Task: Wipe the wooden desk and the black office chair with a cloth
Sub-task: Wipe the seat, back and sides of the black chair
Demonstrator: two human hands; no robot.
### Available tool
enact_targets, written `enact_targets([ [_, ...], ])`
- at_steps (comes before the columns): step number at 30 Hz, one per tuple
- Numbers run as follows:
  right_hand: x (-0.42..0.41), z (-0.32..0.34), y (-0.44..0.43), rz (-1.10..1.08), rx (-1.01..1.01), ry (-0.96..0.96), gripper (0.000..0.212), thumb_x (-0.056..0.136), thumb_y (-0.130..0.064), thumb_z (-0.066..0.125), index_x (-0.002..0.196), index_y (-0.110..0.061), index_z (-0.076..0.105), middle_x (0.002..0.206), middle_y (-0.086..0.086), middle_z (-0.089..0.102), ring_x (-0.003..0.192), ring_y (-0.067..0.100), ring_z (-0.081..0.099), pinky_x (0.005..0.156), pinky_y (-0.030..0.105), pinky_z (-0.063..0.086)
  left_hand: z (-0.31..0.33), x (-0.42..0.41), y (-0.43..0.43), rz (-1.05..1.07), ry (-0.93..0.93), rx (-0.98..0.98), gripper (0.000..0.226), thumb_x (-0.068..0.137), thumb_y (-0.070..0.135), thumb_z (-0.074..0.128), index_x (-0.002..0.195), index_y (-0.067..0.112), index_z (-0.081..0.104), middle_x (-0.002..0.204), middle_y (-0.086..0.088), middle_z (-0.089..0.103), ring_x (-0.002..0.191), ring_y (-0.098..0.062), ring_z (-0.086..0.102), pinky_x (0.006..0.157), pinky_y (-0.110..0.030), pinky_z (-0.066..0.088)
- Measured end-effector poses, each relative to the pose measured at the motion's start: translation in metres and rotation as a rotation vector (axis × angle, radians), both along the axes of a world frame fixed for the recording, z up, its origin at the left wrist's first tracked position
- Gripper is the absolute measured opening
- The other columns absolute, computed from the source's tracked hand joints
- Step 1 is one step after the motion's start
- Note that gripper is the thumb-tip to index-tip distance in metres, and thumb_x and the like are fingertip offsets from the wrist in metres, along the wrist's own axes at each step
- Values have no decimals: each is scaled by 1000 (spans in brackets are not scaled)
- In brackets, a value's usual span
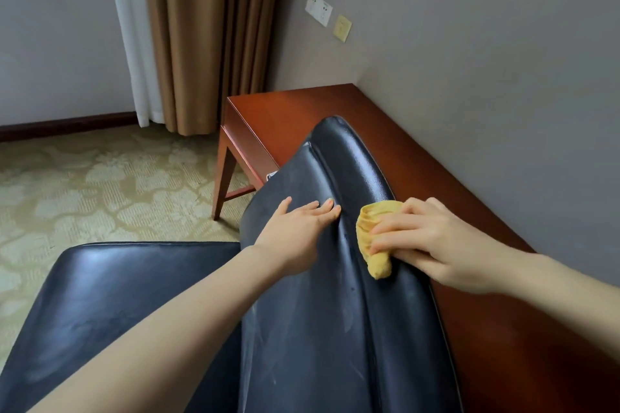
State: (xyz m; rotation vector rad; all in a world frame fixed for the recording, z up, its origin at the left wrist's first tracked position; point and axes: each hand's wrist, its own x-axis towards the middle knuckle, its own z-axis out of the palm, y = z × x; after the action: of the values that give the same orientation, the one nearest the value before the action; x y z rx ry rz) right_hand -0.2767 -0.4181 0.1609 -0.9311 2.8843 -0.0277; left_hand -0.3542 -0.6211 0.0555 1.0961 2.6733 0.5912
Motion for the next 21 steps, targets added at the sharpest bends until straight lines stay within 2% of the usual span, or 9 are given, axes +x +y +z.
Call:
enact_targets([
  [3,-35,2,3,65,63,8,27,92,-19,55,114,-30,66,119,-18,60,95,3,36,80,27,31,5,-5,-1,-14,-26,-7,85,76,-9,37,151,25,15,157,9,16,143,-8,13,115,-44,1],
  [6,-87,-1,2,-11,15,1,25,91,-14,60,111,-28,67,118,-16,62,96,13,41,87,42,42,9,-6,-1,-15,-48,-15,83,78,-8,36,150,28,17,157,10,17,142,-8,14,115,-45,2],
  [7,-107,-3,1,-41,18,-8,25,92,-15,59,111,-28,67,118,-16,61,97,15,41,91,46,41,9,-6,0,-9,-50,-20,82,78,-7,36,150,28,17,157,10,17,142,-9,14,115,-46,2],
  [10,-165,-10,-9,-105,75,-18,26,93,-18,55,112,-32,66,118,-17,61,101,12,34,98,45,36,9,-4,3,18,-44,-29,83,78,-7,37,150,28,16,157,10,15,142,-9,12,115,-48,1],
  [12,-199,-13,-18,-137,155,-31,29,94,-21,51,116,-35,63,117,-13,60,106,12,34,98,41,34,8,-2,5,43,-28,-26,84,79,-8,38,150,29,13,157,11,13,143,-9,9,115,-48,-1],
  [14,-226,-19,-29,-142,278,-22,30,96,-22,45,117,-37,60,114,-8,61,113,18,38,91,37,31,8,1,7,56,-21,-20,85,79,-8,39,151,29,12,157,12,11,144,-9,8,115,-47,-2],
  [17,-260,-35,-50,-173,437,-19,33,94,-13,45,115,-34,59,112,-1,60,111,23,42,88,37,28,5,2,8,87,-44,-12,87,79,-7,41,150,32,9,157,15,8,145,-10,5,115,-48,-4],
  [19,-273,-45,-63,-230,491,-38,34,89,-7,48,111,-28,61,95,0,61,102,24,47,94,41,29,3,4,7,103,-60,-8,87,81,-6,41,150,35,6,157,18,5,145,-11,4,115,-48,-6],
  [21,-282,-50,-71,-262,491,-71,34,88,-4,48,111,-25,62,75,-4,54,91,22,48,98,45,28,0,2,6,125,-63,-13,87,82,-4,40,149,38,4,157,20,3,146,-12,3,114,-48,-7],
])
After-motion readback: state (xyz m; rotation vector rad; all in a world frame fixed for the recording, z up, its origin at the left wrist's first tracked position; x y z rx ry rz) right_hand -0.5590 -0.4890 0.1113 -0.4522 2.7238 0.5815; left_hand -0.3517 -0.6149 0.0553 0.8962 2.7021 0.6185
